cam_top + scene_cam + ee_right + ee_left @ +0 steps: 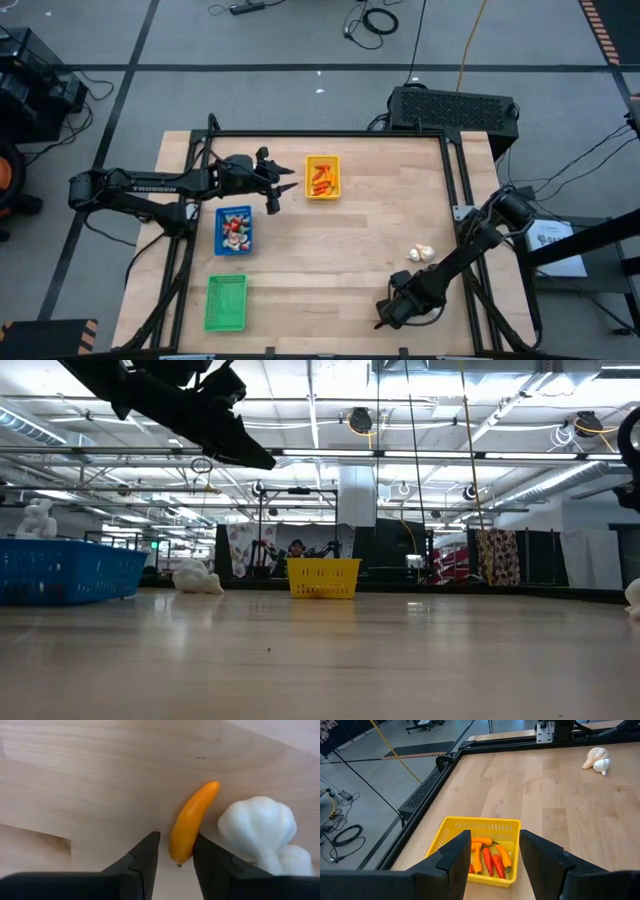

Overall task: Sort produce into baskets
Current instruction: Put the yellow chili pepper into the yellow bin

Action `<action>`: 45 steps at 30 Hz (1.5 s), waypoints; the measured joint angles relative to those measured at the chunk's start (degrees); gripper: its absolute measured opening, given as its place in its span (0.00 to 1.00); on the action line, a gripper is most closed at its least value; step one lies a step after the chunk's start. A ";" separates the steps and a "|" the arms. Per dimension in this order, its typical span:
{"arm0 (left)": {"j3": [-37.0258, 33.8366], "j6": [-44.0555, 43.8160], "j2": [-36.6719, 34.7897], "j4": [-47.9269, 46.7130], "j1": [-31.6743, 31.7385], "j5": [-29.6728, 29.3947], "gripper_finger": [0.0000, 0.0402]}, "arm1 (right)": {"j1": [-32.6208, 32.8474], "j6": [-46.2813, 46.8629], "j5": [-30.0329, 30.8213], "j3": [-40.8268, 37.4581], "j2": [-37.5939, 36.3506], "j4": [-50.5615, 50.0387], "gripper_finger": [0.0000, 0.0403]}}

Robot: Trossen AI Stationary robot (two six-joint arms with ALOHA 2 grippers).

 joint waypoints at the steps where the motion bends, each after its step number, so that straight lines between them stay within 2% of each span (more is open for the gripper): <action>1: 0.00 0.00 0.00 0.00 0.00 0.00 0.44 | -0.21 -0.45 -0.01 0.00 0.00 0.05 0.26; 11: 0.00 -0.02 0.00 0.03 0.00 0.00 0.44 | -2.92 -8.19 -0.59 -0.22 -0.88 -0.05 0.07; 20: 0.00 0.00 0.00 0.07 0.00 0.00 0.44 | -6.08 -15.74 1.20 -0.24 -1.07 2.78 0.06; 24: 0.00 0.00 0.00 0.09 0.00 -0.02 0.44 | -8.59 -21.18 4.80 -0.24 -1.16 3.42 0.06; 34: 0.02 -0.07 0.00 0.09 0.00 -0.09 0.44 | -20.81 -44.72 9.85 -0.24 -1.16 6.82 0.06; 38: 0.02 -0.09 0.00 -0.31 0.00 -0.14 0.44 | -26.64 -54.68 9.87 0.26 -1.16 8.47 0.06; 45: 0.02 -0.04 -0.02 -0.37 0.00 -0.20 0.44 | -34.83 -72.93 10.01 9.58 -1.18 6.99 0.06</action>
